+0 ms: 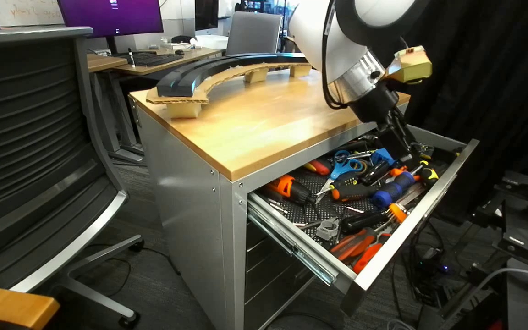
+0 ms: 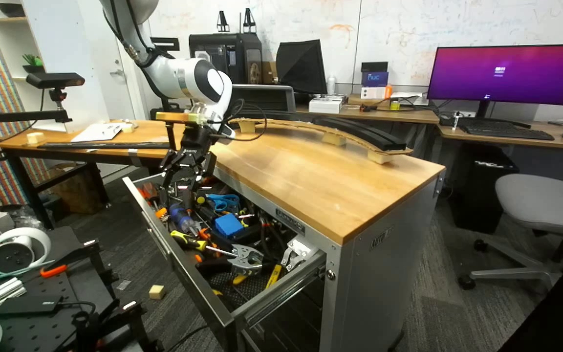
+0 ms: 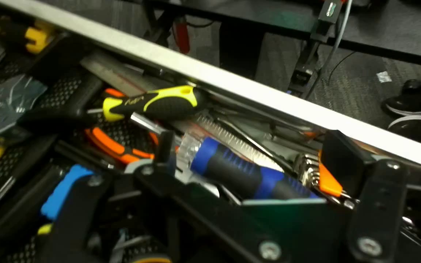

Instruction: Take the screw driver and put in the open drawer, and then close the drawer

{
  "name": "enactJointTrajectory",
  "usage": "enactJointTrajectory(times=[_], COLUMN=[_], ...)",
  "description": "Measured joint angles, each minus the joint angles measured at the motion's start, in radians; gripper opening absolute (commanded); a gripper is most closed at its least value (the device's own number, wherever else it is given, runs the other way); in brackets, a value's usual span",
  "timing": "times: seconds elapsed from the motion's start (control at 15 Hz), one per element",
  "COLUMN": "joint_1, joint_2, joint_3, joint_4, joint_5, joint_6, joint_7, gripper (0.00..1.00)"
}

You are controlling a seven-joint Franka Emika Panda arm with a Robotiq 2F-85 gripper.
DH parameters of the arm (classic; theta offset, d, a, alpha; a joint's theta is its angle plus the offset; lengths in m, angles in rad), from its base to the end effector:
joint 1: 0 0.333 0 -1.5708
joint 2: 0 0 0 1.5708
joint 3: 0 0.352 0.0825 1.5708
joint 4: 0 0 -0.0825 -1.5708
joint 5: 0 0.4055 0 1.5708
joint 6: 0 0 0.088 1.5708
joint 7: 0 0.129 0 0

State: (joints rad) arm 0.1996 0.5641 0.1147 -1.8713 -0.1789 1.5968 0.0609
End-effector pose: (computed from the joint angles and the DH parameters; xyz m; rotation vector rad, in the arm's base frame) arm 0.5286 0.1477 0.1815 2.6248 0.4597 -1.1285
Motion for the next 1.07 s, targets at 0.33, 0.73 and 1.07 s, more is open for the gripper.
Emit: enactJointTrajectory(times=[0.33, 0.73, 1.07], joint_1=[-0.097, -0.148, -0.135], joint_2=[-0.056, -0.068, -0.064], joint_3=[-0.034, -0.045, -0.046], joint_4=[-0.178, -0.299, -0.326], joint_5=[0.156, 0.275, 0.278], joint_6=[0.058, 0.089, 0.181], joint_7=[0.041, 0.041, 0.095], gripper=[0.74, 0.27, 0.00])
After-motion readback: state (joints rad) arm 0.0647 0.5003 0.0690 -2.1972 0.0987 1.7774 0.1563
